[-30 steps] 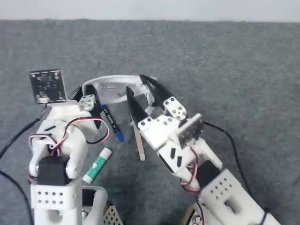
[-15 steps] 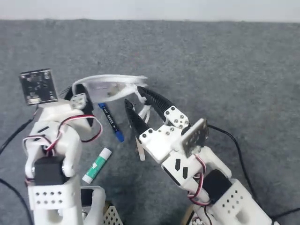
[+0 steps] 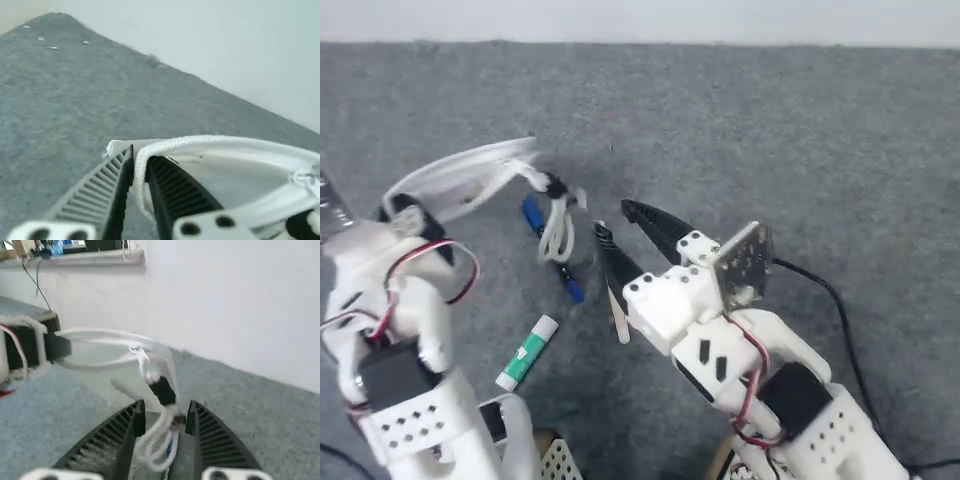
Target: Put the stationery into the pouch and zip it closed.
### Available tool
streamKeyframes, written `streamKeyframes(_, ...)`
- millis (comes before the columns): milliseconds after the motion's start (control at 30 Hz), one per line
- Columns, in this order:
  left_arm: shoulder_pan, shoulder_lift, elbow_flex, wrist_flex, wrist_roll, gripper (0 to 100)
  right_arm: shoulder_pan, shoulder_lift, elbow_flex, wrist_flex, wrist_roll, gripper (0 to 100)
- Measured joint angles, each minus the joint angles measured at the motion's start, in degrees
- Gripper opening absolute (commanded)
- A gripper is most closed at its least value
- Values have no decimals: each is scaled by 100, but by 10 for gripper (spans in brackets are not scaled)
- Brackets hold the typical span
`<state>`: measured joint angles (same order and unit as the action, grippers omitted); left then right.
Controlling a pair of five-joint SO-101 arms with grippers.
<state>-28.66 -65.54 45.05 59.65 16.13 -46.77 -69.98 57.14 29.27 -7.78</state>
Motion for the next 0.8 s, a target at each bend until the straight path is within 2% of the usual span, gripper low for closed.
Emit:
streamKeyframes(233, -695, 0, 0, 0, 0, 9, 0, 1644, -484, 9, 0, 132)
streamKeyframes(800, -738, 0, 0, 0, 0, 9, 44, 5864, -1943, 9, -35, 131)
